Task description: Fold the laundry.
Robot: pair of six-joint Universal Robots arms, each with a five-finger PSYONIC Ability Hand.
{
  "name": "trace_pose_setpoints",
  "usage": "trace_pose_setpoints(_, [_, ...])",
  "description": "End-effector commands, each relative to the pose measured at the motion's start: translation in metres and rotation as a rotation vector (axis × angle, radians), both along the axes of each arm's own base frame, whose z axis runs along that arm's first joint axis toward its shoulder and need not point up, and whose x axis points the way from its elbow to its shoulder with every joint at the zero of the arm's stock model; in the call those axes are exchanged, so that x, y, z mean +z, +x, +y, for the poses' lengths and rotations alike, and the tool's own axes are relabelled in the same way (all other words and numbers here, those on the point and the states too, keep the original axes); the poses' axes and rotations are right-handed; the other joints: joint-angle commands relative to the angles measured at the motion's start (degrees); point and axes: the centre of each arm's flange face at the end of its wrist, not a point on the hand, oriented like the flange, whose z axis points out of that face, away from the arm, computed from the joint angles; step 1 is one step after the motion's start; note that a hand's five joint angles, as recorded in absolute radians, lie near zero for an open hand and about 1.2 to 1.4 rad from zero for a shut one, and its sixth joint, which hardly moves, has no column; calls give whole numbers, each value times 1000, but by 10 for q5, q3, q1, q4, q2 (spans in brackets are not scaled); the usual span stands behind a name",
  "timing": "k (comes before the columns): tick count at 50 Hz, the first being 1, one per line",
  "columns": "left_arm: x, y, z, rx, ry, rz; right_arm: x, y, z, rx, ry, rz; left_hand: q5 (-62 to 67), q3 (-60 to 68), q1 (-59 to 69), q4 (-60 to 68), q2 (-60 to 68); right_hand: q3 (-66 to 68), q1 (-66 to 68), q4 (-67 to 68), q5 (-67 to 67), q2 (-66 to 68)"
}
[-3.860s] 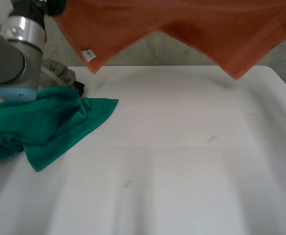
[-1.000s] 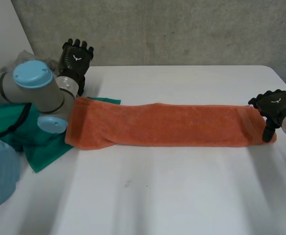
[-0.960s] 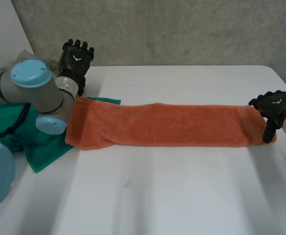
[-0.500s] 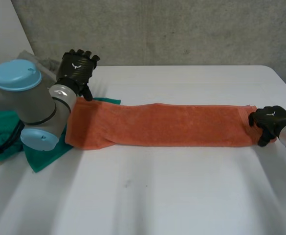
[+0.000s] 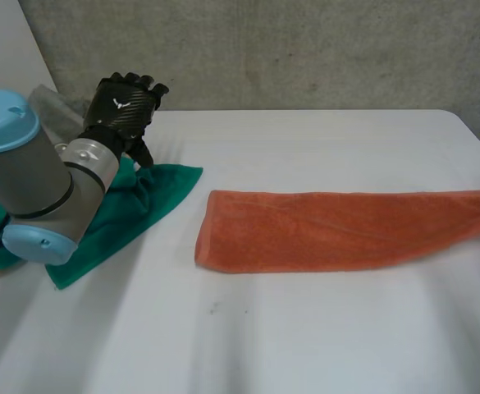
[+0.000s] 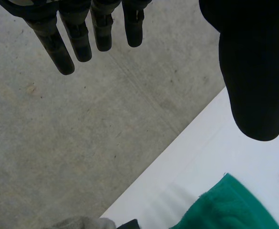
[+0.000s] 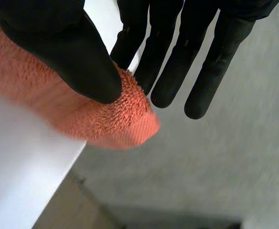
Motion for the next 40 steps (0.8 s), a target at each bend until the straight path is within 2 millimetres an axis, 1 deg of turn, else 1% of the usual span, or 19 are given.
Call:
trace_pose_setpoints(1, [6,3,9,-8,21,49,23,150,35,492,-201,15,-25,-21,-19,-16,-18,119,167,114,127,126])
trace_pose_setpoints(3, [6,4,11,-8,24,51,29,185,56,629,-233,16,-25,-21,-19,-16,-18,119,167,114,127,126])
trace_pose_setpoints(4, [6,4,12,-8,26,52,29,225,83,781,-247,8,-25,-21,-19,-16,-18,119,167,114,127,126])
trace_pose_setpoints(6, [6,5,13,-8,27,52,26,242,95,848,-249,7,-25,-21,-19,-16,-18,119,167,114,127,126])
trace_pose_setpoints(7, [5,5,14,-7,30,51,17,268,117,952,-230,-4,-25,-21,-19,-16,-18,119,167,114,127,126])
trace_pose_setpoints(9, [1,6,16,-8,45,47,-1,291,138,1043,-186,-12,-25,-21,-19,-16,-18,119,167,114,127,126])
trace_pose_setpoints(10, [0,6,17,-8,47,44,-21,310,156,1111,-141,-12,-25,-21,-19,-16,-18,119,167,114,127,126])
trace_pose_setpoints(14, [-6,6,21,-12,66,37,-53,340,194,1222,-84,15,-26,-23,-20,-18,-20,119,167,114,127,126])
trace_pose_setpoints(15, [-7,6,21,-12,69,36,-56,344,199,1234,-83,20,-26,-23,-20,-18,-20,119,167,114,127,126])
trace_pose_setpoints(17, [-8,6,21,-12,69,36,-56,346,203,1230,-87,26,-26,-23,-20,-18,-20,119,167,114,127,126])
trace_pose_setpoints(18, [-8,6,21,-12,69,36,-51,346,202,1199,-92,22,-26,-23,-20,-18,-20,43,91,38,51,50])
trace_pose_setpoints(20, [-8,6,21,-13,65,38,-43,344,197,1142,-103,14,-26,-23,-20,-18,-20,-319,-271,-324,-311,-312])
trace_pose_setpoints(21, [-7,5,21,-15,62,39,-36,340,193,1069,-103,-6,-26,-23,-20,-18,-20,-581,-533,-586,-573,-574])
trace_pose_setpoints(24, [-5,4,20,-17,55,41,-21,327,181,948,-88,-82,-26,-23,-20,-18,-20,-581,-533,-586,-573,-574])
trace_pose_setpoints(26, [-3,1,21,-24,49,43,-3,308,168,836,-51,-213,-25,-21,-19,-16,-18,-581,-533,-586,-573,-574])
trace_pose_setpoints(30, [-1,-7,26,-48,41,46,15,279,161,724,84,-440,-26,-23,-20,-18,-20,-581,-533,-586,-573,-574])
trace_pose_setpoints(35, [-1,-17,34,-80,40,46,3,239,154,549,309,-529,-26,-23,-20,-18,-20,-581,-533,-586,-573,-574])
trace_pose_setpoints(37, [-2,-19,35,-86,42,45,-12,221,153,473,396,-512,-26,-23,-20,-18,-20,-581,-533,-586,-573,-574])
trace_pose_setpoints(40, [-5,-23,39,-100,51,41,-22,210,150,435,417,-480,-26,-23,-20,-18,-20,-581,-533,-586,-573,-574])
